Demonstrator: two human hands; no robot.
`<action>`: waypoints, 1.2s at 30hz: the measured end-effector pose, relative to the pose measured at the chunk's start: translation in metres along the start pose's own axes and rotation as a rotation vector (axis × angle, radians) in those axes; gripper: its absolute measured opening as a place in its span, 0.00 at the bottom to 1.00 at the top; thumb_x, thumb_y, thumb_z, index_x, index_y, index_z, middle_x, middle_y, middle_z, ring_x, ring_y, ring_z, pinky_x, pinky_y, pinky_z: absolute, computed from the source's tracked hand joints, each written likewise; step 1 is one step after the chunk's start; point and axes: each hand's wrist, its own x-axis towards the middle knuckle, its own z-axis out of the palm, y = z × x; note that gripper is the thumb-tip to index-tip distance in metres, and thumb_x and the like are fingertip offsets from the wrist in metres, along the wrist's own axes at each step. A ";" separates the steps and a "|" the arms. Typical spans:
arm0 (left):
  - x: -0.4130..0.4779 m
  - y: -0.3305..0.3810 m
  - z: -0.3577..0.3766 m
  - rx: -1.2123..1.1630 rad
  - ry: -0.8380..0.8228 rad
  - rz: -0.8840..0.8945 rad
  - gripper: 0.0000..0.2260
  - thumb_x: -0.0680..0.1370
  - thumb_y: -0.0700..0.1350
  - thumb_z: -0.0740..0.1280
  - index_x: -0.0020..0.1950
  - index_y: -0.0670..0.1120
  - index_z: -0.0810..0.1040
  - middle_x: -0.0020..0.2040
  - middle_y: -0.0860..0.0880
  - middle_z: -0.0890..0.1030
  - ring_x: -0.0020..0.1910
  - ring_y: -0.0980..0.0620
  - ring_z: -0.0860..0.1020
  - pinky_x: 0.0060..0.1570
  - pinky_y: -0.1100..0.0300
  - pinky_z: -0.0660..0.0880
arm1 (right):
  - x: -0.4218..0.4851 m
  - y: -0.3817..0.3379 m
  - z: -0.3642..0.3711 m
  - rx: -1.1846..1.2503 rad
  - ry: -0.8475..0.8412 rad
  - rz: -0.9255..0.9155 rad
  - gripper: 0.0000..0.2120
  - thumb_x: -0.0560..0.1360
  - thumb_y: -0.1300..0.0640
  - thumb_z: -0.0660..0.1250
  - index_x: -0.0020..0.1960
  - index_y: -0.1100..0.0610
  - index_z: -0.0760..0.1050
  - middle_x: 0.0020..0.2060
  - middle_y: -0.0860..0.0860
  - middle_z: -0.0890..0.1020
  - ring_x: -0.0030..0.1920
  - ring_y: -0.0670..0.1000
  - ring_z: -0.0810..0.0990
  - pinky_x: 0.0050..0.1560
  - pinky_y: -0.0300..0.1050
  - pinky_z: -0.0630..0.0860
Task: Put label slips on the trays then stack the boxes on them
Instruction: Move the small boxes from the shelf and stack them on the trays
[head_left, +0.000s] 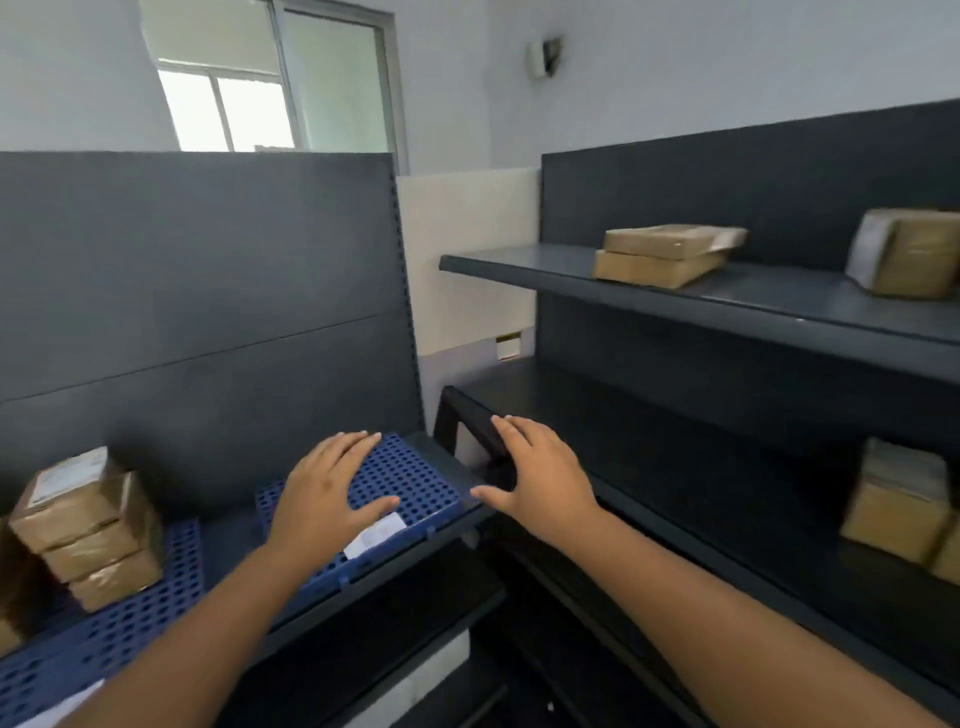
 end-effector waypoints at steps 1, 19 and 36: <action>0.008 0.020 0.012 -0.027 -0.012 0.029 0.39 0.71 0.73 0.57 0.73 0.49 0.69 0.69 0.49 0.74 0.68 0.46 0.71 0.66 0.45 0.70 | -0.013 0.020 -0.011 -0.017 0.020 0.031 0.45 0.71 0.31 0.66 0.78 0.50 0.54 0.75 0.48 0.63 0.75 0.51 0.59 0.74 0.50 0.61; 0.100 0.345 0.177 -0.678 -0.282 0.405 0.37 0.69 0.63 0.72 0.74 0.66 0.59 0.75 0.56 0.62 0.68 0.57 0.67 0.57 0.59 0.73 | -0.237 0.274 -0.167 -0.343 0.211 0.665 0.41 0.67 0.34 0.71 0.74 0.48 0.63 0.70 0.51 0.71 0.69 0.57 0.69 0.69 0.57 0.67; 0.155 0.505 0.284 -0.776 -0.577 0.504 0.41 0.69 0.56 0.76 0.73 0.70 0.52 0.79 0.51 0.52 0.74 0.45 0.61 0.66 0.48 0.68 | -0.267 0.388 -0.169 -0.636 0.023 0.812 0.40 0.68 0.33 0.68 0.75 0.43 0.60 0.73 0.47 0.67 0.74 0.55 0.61 0.73 0.66 0.54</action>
